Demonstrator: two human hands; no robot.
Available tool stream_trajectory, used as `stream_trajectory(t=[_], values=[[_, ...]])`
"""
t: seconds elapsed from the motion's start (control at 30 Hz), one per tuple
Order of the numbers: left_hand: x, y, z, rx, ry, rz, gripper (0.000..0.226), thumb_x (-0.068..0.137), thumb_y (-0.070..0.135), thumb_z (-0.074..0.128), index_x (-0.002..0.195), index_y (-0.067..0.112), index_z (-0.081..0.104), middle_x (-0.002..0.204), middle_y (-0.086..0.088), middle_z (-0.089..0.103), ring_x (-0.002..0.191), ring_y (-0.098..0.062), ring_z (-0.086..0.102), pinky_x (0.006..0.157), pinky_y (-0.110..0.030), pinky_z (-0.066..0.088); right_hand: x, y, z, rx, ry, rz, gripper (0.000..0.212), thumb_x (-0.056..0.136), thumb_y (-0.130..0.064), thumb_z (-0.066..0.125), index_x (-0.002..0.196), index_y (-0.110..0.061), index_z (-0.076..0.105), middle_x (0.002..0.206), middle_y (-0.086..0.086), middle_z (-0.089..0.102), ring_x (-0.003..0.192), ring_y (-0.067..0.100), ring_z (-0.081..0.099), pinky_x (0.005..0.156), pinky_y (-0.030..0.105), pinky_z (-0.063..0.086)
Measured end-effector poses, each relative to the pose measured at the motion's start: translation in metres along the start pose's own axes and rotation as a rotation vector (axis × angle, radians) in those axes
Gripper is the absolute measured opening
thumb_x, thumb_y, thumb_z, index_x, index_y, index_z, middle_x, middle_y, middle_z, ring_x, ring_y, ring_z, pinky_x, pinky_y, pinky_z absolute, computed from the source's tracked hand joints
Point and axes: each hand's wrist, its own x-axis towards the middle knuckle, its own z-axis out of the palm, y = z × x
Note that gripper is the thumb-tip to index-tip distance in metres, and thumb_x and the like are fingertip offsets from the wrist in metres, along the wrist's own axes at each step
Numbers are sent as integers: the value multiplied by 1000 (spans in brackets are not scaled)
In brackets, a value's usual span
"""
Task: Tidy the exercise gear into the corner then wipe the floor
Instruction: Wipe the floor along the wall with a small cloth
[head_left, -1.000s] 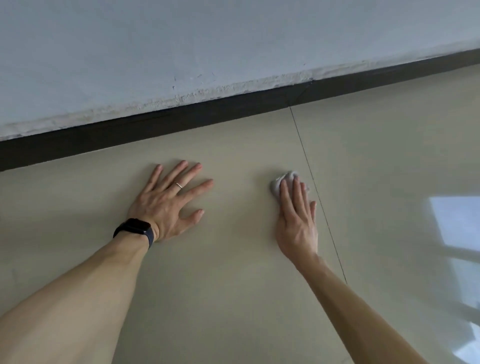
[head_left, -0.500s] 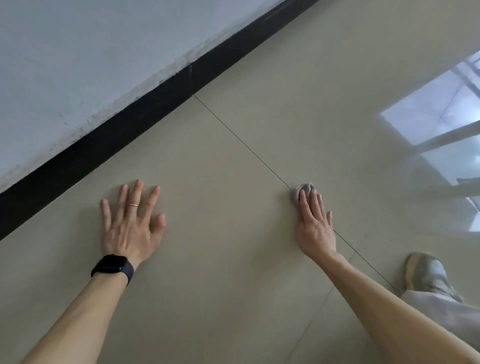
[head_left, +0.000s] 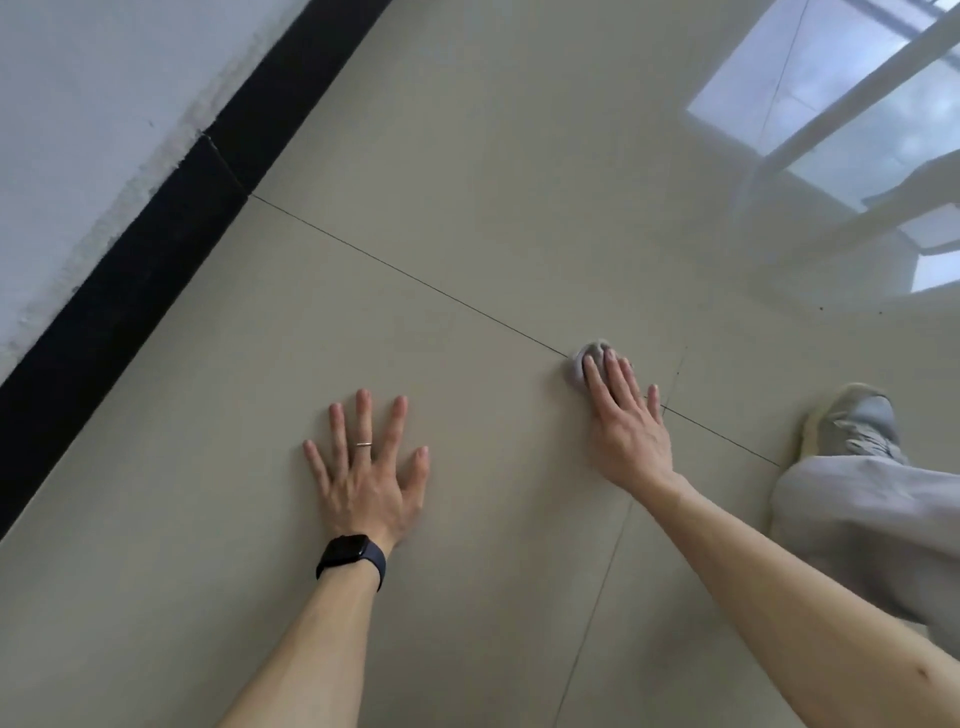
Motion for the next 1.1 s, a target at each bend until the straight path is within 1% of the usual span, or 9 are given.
stream_trajectory(t=[0.13, 0.27, 0.33, 0.5, 0.6, 0.8, 0.87, 1.0, 1.1], values=[[0, 1, 2, -22, -13, -13, 69, 92, 62, 31, 156, 42, 14, 167, 5, 1, 154, -25, -4, 120, -60, 0, -43, -23, 28, 112, 73, 88, 72, 100, -14, 34, 160, -31, -3, 166, -10, -14, 153, 11, -15, 125, 49, 3], [2, 2, 0, -41, 4, -7, 69, 91, 61, 32, 156, 40, 19, 167, 5, 4, 154, -24, -1, 120, -59, 0, -107, -10, 44, -84, -59, -547, 76, 90, -13, 45, 160, -28, 18, 168, -4, 12, 154, 17, 10, 121, 48, 18], [2, 3, -1, -52, -5, -10, 68, 92, 61, 32, 156, 40, 19, 167, 5, 4, 154, -24, -2, 120, -58, -1, -95, 15, 34, -155, -92, -632, 79, 88, -13, 43, 159, -32, 17, 167, -7, 14, 154, 13, 10, 121, 48, 17], [2, 4, 0, -37, -7, -15, 68, 92, 61, 31, 156, 41, 18, 167, 6, 3, 154, -23, -3, 120, -55, -4, -35, 29, 9, 3, -8, 38, 84, 93, -2, 35, 158, -37, -6, 165, -14, -14, 151, 5, -17, 124, 53, 8], [1, 2, 1, -19, -5, -15, 68, 92, 61, 33, 156, 41, 19, 167, 6, 4, 154, -23, -3, 121, -56, -3, -55, 3, 23, 66, 29, 129, 84, 89, -4, 30, 159, -34, -4, 166, -10, -16, 152, 11, -15, 124, 54, 6], [1, 1, 0, -32, 18, -5, 68, 90, 60, 35, 155, 41, 23, 167, 5, 8, 154, -26, 3, 120, -59, 2, -119, -7, 45, -233, -139, -869, 85, 82, -15, 46, 159, -33, 16, 167, -7, 12, 154, 14, 9, 119, 51, 15], [4, 3, -2, -38, 29, 0, 68, 90, 60, 35, 155, 42, 22, 167, 6, 7, 154, -25, 2, 120, -56, -1, -74, -1, 26, -259, -72, -753, 91, 83, -10, 48, 159, -37, 7, 168, -10, 5, 154, 10, 1, 121, 51, 10], [5, 4, 0, -87, 47, 21, 69, 89, 57, 39, 154, 42, 24, 166, 7, 10, 154, -22, 2, 122, -53, -3, -7, -28, 12, 55, 58, 82, 79, 96, -7, 32, 158, -36, -7, 165, -12, -17, 151, 7, -19, 124, 52, 4], [-1, -3, -6, -224, 64, 85, 66, 90, 49, 43, 154, 35, 32, 165, 3, 20, 153, -22, 13, 119, -59, 12, -33, -79, 36, 43, 50, -131, 72, 98, -15, 32, 160, -31, -2, 167, -6, -14, 153, 13, -16, 124, 53, 4]])
